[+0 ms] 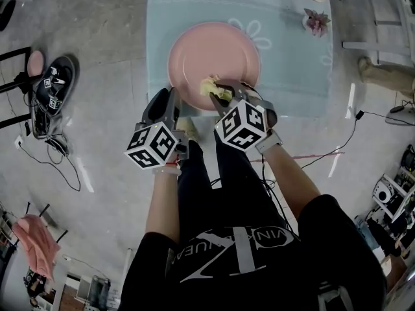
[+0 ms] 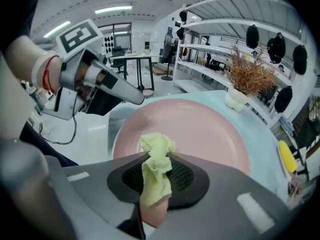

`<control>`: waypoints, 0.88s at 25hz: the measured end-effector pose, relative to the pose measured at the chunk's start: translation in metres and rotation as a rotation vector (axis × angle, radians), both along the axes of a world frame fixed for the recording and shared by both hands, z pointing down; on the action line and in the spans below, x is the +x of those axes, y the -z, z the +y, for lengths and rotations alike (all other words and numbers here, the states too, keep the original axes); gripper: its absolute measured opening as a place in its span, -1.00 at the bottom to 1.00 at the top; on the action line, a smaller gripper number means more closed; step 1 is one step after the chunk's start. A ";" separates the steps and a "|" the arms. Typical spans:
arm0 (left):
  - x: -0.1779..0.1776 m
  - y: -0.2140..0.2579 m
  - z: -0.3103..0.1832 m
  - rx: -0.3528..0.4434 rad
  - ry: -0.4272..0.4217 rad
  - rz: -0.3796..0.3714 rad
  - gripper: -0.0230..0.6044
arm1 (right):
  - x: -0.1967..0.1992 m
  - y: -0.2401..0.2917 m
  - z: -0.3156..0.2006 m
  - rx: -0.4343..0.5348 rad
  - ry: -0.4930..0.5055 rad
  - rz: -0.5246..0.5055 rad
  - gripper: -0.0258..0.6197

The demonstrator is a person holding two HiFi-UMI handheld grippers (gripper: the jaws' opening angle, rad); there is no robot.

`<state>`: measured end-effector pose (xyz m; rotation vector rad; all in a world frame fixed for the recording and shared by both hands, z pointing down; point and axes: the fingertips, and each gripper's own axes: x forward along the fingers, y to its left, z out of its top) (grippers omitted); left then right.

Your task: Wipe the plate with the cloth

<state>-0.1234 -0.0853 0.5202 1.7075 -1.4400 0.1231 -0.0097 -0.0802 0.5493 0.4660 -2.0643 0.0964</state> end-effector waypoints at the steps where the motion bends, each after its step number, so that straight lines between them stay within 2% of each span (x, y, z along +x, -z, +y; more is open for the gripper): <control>1: 0.001 0.003 0.001 0.015 -0.036 -0.061 -0.93 | -0.001 0.003 0.000 -0.011 -0.018 -0.028 -0.66; 4: 0.007 0.016 0.000 0.084 -0.144 -0.250 -0.93 | 0.000 0.015 -0.006 -0.020 -0.076 -0.107 -0.66; 6: 0.008 0.029 -0.003 0.135 -0.174 -0.308 -0.93 | 0.002 0.028 -0.013 -0.017 -0.126 -0.168 -0.66; 10: 0.012 0.053 0.003 0.177 -0.204 -0.339 -0.93 | 0.013 0.064 -0.017 -0.011 -0.220 -0.271 -0.66; 16: 0.020 0.094 -0.011 0.279 -0.230 -0.398 -0.93 | 0.036 0.110 -0.033 0.062 -0.263 -0.364 -0.65; 22: 0.008 0.154 -0.030 0.374 -0.214 -0.426 -0.93 | 0.046 0.165 -0.046 0.098 -0.338 -0.470 -0.65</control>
